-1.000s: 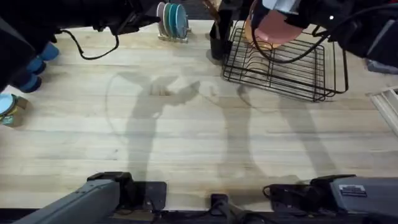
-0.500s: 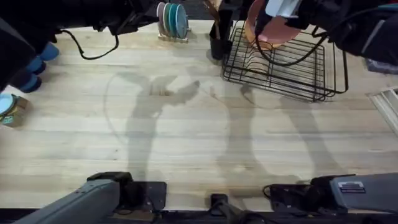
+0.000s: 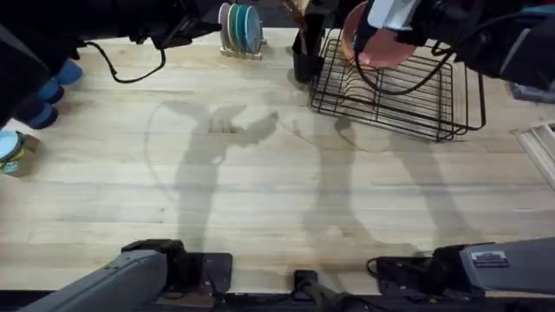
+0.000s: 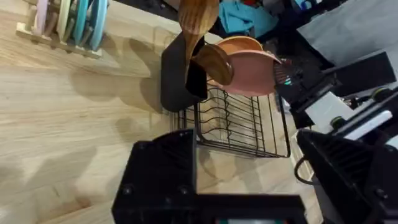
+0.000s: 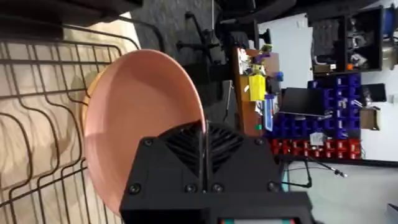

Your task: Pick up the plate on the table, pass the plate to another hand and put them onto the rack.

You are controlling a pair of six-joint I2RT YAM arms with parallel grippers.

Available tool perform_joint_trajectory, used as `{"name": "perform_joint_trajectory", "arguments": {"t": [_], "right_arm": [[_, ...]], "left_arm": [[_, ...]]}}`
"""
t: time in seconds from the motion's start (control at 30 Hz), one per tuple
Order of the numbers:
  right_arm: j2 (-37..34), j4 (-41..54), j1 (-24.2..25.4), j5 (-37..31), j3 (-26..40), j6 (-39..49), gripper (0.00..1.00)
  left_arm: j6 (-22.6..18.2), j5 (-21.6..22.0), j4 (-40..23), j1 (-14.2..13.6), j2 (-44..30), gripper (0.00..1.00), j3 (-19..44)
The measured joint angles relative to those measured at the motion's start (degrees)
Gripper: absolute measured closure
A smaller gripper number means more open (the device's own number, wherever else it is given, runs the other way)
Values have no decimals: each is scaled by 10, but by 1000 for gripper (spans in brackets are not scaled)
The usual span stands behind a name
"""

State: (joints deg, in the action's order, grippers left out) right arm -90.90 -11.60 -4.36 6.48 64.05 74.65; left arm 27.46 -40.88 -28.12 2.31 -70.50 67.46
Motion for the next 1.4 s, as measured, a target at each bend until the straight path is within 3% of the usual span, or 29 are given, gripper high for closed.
{"name": "perform_joint_trajectory", "arguments": {"t": [0.73, 0.8, 0.97, 1.23, 1.4], "right_arm": [[-73, -2, 0, 4, 15, 4, 955], [-78, -2, 0, 4, 15, 5, 736], [-81, -2, 0, 4, 15, 10, 41], [-44, 3, 0, -1, 15, 0, 9], [0, 6, 0, -26, 15, -49, 9]], "left_arm": [[2, 0, -2, 0, 0, 6, 0], [2, 0, -2, 0, 0, 7, 0], [2, 0, -2, 0, 0, 8, 0], [2, 0, -4, 0, 0, 6, 0], [1, 0, -4, 0, 0, 6, 0]]}}
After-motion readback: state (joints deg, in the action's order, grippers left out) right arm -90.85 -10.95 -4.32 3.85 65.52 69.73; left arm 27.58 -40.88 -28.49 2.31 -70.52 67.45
